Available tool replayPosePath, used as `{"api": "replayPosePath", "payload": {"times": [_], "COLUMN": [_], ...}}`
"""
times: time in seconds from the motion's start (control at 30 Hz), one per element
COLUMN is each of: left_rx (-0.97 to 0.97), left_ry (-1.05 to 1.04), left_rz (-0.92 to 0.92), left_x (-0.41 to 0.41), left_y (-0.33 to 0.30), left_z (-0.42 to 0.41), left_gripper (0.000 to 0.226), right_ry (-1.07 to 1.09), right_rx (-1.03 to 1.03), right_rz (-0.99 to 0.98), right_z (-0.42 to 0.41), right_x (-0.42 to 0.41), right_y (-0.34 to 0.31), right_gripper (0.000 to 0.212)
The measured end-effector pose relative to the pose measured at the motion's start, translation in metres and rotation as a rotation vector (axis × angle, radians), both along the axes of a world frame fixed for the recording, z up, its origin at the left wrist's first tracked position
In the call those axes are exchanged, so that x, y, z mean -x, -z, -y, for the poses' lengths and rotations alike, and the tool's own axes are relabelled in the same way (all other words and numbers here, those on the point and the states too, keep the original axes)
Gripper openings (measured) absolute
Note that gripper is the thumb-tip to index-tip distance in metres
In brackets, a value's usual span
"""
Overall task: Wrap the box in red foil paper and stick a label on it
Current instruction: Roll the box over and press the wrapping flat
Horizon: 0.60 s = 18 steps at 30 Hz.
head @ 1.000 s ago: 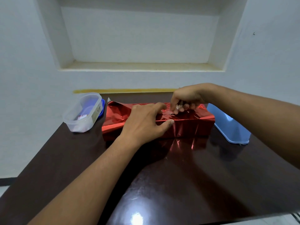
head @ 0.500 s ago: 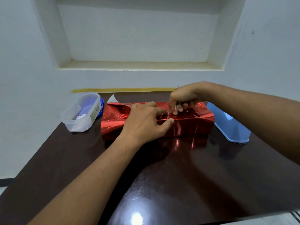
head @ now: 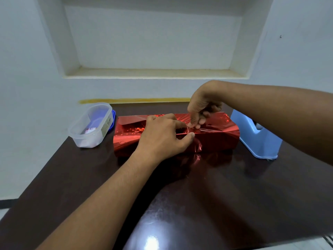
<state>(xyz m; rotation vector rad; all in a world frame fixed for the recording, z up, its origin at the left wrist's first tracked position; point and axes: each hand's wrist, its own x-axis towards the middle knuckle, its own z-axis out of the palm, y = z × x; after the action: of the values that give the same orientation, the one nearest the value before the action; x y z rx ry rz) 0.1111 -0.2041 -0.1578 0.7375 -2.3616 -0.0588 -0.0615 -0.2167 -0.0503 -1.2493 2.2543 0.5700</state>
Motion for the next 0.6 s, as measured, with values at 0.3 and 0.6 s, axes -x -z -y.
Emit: {"api": "replayPosePath", "payload": {"times": [0.3,0.6], "left_rx": [-0.019,-0.024], "left_ry": [-0.006,-0.010], "left_rz": [0.012,0.023], "left_x": [-0.001,-0.002], "left_y": [-0.002,-0.003], "left_z": [-0.001,-0.002], "left_gripper": [0.056,0.050], "right_ry": [0.047,0.107], "right_rx": [-0.103,-0.085], "right_rz": [-0.133,-0.171], "right_z": [0.006,0.003], "right_x": [-0.017,-0.021], "right_y": [-0.006,-0.008], "right_gripper": [0.024,0.028]}}
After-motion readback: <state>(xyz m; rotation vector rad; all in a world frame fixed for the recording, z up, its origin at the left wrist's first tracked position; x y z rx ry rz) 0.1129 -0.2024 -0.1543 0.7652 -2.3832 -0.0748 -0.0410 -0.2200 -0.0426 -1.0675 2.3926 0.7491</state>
